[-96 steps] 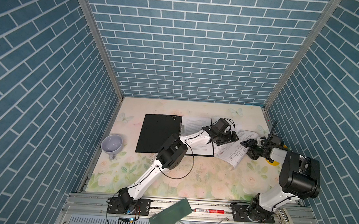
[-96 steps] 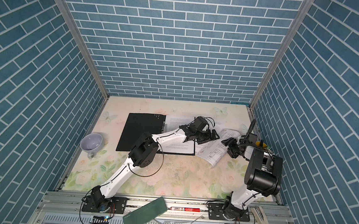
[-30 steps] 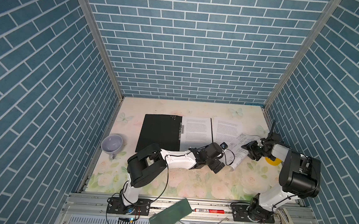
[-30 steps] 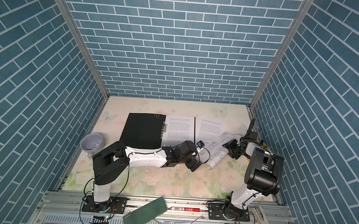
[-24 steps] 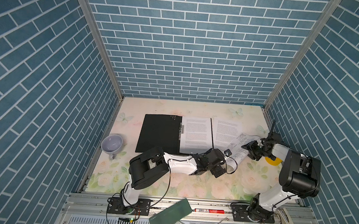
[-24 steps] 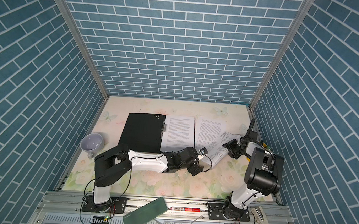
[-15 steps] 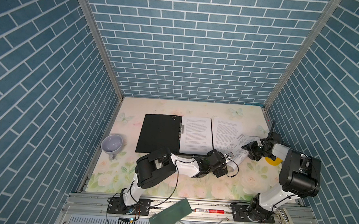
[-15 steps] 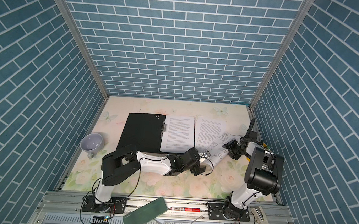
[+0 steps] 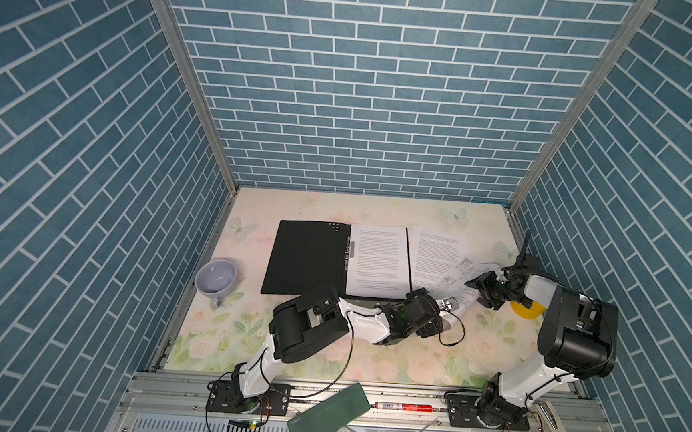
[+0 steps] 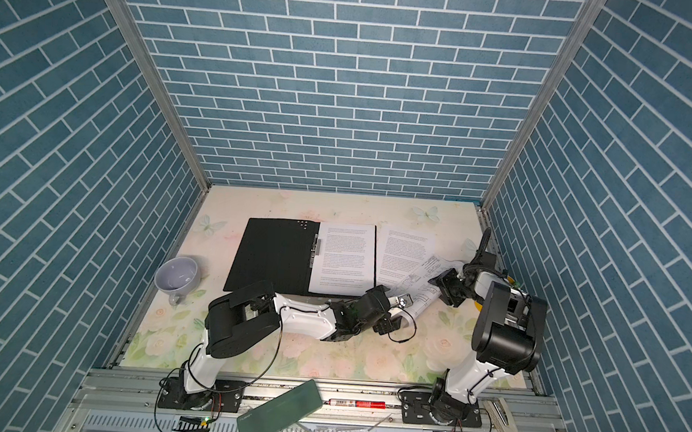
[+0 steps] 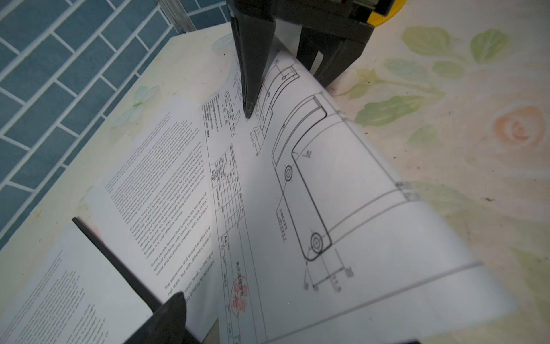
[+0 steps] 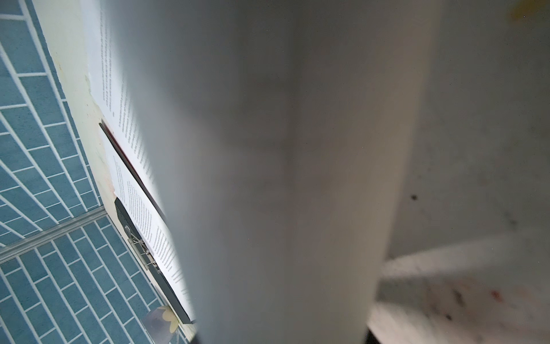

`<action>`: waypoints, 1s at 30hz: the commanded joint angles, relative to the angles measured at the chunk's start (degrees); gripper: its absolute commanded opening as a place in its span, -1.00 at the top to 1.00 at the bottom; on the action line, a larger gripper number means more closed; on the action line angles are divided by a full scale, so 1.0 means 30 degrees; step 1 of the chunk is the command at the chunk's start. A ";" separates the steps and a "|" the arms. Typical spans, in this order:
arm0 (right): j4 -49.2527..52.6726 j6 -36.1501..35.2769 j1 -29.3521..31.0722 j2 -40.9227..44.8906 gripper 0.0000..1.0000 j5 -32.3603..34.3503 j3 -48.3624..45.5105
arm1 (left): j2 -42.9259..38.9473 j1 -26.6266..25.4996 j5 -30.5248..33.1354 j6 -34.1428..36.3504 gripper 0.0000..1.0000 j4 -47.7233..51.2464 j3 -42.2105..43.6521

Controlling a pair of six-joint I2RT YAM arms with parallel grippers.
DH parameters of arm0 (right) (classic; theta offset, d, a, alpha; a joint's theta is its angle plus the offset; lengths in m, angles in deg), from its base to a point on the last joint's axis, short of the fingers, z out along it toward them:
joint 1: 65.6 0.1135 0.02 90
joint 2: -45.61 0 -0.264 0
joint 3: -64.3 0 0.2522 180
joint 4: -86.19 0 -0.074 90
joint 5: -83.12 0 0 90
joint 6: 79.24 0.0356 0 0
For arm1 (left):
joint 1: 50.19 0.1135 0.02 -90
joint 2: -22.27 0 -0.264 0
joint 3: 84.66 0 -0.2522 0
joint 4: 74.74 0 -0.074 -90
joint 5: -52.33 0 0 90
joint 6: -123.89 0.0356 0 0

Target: Put the files into the folder

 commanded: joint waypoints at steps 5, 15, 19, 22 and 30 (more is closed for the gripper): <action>0.0884 0.0498 -0.0137 -0.0562 0.05 -0.0559 0.0698 | 0.0466 -0.0296 0.0643 0.0601 -0.57 -0.0874 -0.0256; 0.1124 0.0617 -0.0118 -0.0752 0.06 -0.0765 0.0939 | 0.0556 -0.0407 0.0336 0.0756 -0.07 -0.0998 -0.0521; 0.1257 0.0616 -0.0141 -0.0853 0.05 -0.0780 0.1149 | 0.0473 -0.0467 0.0462 0.0756 -0.04 -0.0998 -0.0486; 0.1536 0.0558 -0.0141 -0.0928 0.05 -0.0816 0.1357 | 0.0380 -0.0465 0.0515 0.0719 0.04 -0.0983 -0.0456; 0.2349 0.0448 -0.0141 -0.1074 0.03 -0.0894 0.2094 | 0.0320 -0.0517 0.0736 0.0642 0.35 -0.0856 -0.0815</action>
